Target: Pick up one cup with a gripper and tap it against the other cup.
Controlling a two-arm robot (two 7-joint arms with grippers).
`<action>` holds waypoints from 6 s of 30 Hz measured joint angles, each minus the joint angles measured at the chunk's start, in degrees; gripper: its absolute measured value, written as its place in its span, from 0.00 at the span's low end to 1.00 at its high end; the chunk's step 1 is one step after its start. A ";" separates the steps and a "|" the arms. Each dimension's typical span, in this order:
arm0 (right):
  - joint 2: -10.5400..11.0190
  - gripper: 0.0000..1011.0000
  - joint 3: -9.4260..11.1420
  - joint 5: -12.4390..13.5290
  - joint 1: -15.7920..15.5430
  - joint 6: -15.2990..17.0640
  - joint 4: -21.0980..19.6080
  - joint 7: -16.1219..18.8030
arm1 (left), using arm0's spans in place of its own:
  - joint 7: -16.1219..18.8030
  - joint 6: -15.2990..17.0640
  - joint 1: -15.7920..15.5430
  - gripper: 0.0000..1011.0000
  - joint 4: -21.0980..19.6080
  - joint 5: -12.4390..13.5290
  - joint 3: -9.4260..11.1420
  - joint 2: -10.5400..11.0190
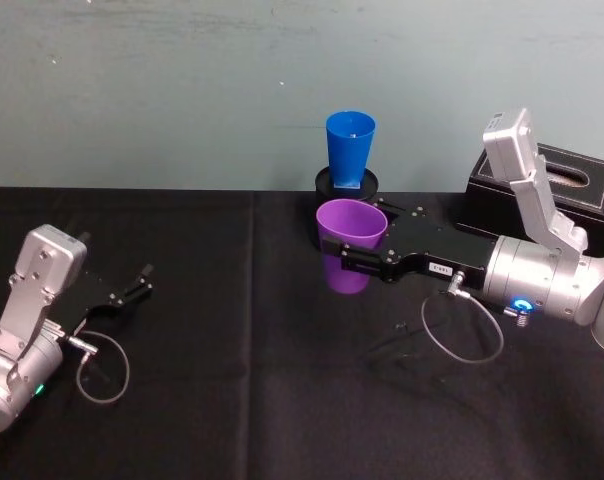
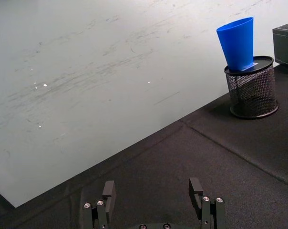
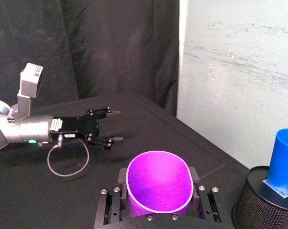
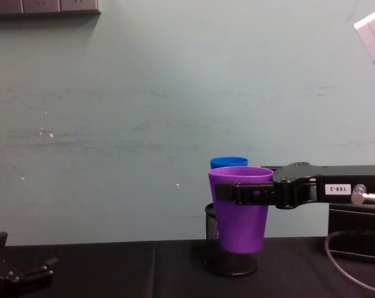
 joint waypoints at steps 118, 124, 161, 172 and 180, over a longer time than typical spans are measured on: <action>10.76 0.72 -0.09 2.88 -13.61 -9.95 -10.99 0.31 | 0.00 0.00 0.00 1.00 0.00 0.00 0.00 0.00; 10.13 0.72 -0.78 0.11 -14.55 -12.49 -9.56 -0.31 | 0.00 0.00 0.00 1.00 0.00 0.00 0.00 0.00; 1.80 0.72 1.03 -7.00 -13.46 -17.59 1.97 -4.16 | 0.00 0.00 0.00 1.00 0.00 0.00 0.00 0.00; 0.42 0.72 1.63 -7.33 -12.91 -17.68 4.03 -4.08 | 0.00 0.00 0.00 1.00 0.00 0.00 0.00 0.00; -0.72 0.72 1.71 -7.38 -12.54 -18.01 5.85 -3.73 | 0.00 0.00 0.00 1.00 0.00 0.00 0.00 0.00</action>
